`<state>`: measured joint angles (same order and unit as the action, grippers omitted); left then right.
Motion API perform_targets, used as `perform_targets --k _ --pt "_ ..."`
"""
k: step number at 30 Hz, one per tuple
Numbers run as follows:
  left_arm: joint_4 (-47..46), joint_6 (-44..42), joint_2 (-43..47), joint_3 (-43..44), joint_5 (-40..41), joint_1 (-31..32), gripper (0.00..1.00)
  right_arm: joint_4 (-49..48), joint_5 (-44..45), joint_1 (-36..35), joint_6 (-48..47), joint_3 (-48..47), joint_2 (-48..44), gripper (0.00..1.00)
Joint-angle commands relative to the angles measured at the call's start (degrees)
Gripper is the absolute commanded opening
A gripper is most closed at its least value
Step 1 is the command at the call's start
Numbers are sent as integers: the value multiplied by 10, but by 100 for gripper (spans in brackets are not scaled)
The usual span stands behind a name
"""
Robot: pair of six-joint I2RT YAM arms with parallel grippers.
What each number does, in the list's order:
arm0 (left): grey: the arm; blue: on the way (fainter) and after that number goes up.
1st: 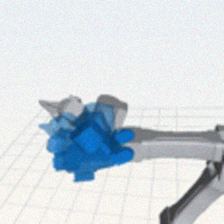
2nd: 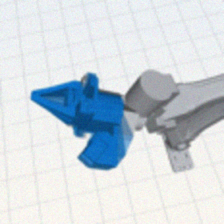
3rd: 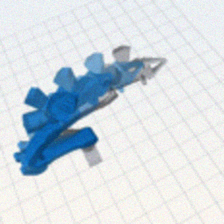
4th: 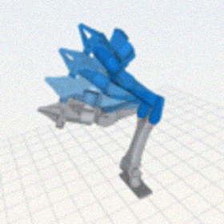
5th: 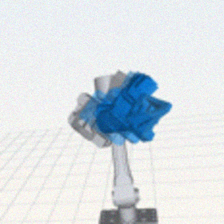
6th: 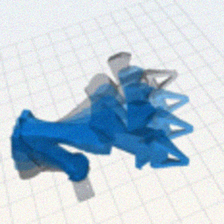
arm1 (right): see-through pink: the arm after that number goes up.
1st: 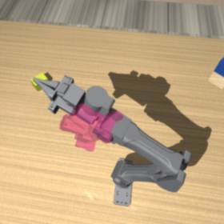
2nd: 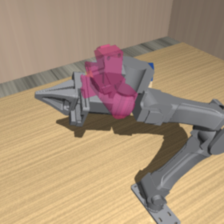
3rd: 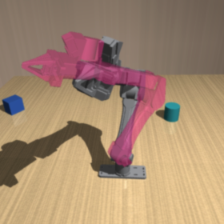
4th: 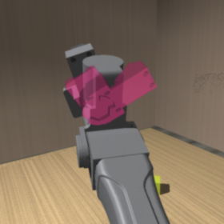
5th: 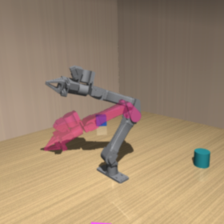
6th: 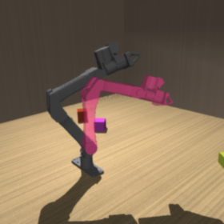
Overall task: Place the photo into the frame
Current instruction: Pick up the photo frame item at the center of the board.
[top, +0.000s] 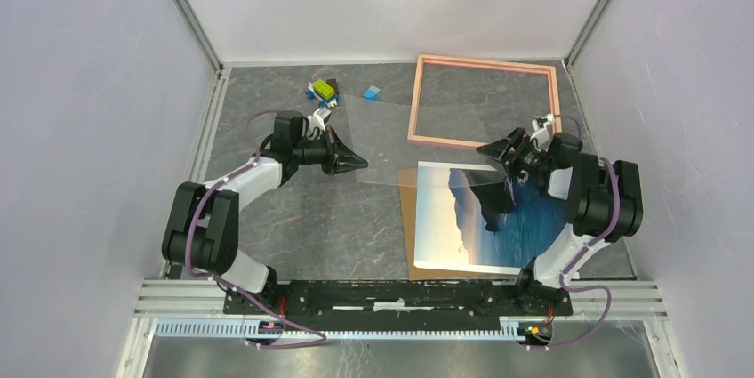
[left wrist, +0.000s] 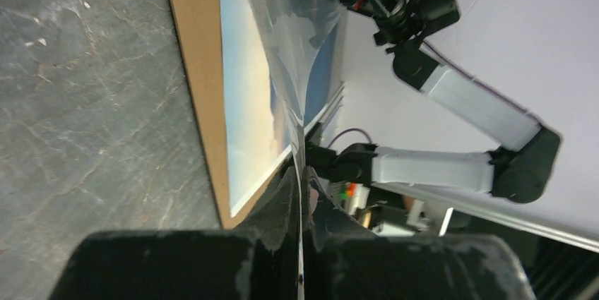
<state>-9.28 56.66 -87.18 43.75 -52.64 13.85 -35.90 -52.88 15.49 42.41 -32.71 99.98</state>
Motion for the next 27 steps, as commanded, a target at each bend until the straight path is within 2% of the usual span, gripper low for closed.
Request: perform_targets --k 1,4,6,12,22,24,27 --pt "192 -193 22 76 10 0 2 37 -56 -1 -41 -50 32 80" --pt "259 -245 31 99 35 0 2 85 -70 -2 -71 -88 57 77" --pt "252 -244 33 94 32 0 2 123 -70 -2 -97 -107 66 78" --pt "214 -221 25 77 9 1 2 109 -70 -25 -81 -118 87 76" --pt "160 -184 17 61 -12 1 2 -50 -72 -45 48 -87 97 70" --pt "125 -156 13 53 -32 1 2 -55 -72 -45 51 -81 100 67" --pt "123 -154 12 54 -30 1 2 -79 -74 -44 62 -66 97 65"
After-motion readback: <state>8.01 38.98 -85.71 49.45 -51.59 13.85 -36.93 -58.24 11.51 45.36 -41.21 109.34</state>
